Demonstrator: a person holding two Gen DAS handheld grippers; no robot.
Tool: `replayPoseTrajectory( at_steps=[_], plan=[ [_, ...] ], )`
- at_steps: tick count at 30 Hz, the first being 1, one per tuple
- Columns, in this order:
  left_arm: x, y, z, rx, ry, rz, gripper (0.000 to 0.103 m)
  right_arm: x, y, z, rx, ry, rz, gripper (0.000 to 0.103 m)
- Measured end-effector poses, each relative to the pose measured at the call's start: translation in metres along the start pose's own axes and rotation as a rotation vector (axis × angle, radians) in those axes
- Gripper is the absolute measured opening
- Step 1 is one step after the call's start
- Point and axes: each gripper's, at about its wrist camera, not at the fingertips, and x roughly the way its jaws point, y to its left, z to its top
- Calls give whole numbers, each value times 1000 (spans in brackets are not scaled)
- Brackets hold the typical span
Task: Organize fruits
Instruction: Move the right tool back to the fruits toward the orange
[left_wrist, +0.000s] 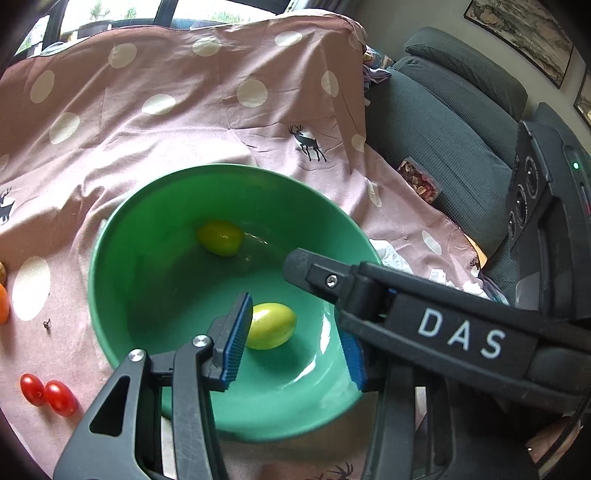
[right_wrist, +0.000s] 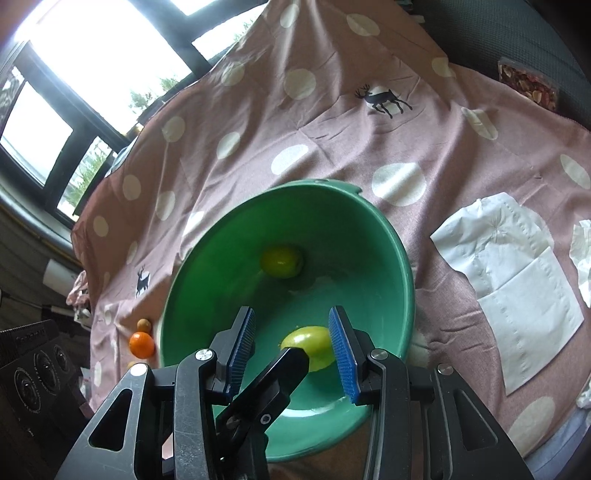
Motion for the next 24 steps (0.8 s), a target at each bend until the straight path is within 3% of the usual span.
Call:
replayPoseTrajectory(
  at_steps=[9, 18, 21, 24],
  plan=[
    [-82, 38, -11, -38, -122, 102, 63, -7, 21, -2, -55, -56, -12, 51],
    [-168, 108, -39, -172, -261, 284, 73, -8, 64, -14, -157, -84, 79, 59],
    [-186, 134, -49, -241, -293, 316, 74, -2, 81, -19, -196, -91, 81, 74],
    [-196, 157, -58, -301, -302, 318, 75, 5, 99, -26, -250, -69, 79, 76]
  ],
)
